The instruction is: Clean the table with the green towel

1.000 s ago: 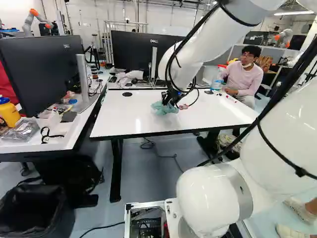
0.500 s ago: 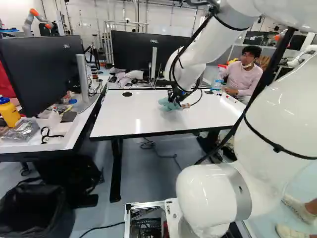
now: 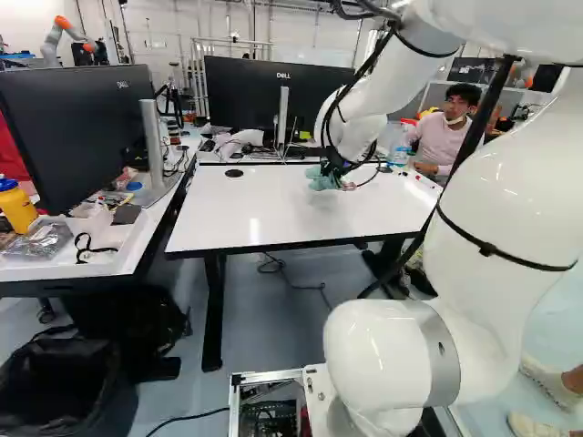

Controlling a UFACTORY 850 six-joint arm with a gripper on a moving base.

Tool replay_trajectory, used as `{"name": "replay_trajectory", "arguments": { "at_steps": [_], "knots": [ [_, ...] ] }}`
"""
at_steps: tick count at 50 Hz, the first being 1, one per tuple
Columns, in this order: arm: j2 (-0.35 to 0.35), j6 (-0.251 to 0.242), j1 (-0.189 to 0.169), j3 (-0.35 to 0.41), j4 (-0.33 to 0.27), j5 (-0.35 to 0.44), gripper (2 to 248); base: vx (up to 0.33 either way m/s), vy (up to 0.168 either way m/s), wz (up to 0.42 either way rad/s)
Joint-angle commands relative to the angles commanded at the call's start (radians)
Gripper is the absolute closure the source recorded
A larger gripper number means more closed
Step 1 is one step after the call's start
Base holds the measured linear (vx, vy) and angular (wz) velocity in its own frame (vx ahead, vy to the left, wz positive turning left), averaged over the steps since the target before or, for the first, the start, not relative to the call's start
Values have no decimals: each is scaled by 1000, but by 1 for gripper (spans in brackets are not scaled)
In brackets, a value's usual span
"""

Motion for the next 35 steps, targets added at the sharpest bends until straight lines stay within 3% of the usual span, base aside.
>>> {"name": "replay_trajectory", "arguments": {
  "at_steps": [35],
  "knots": [
    [-86, 0, -105, -91, 0, 151, 195, 0, 0, 0]
  ]
}}
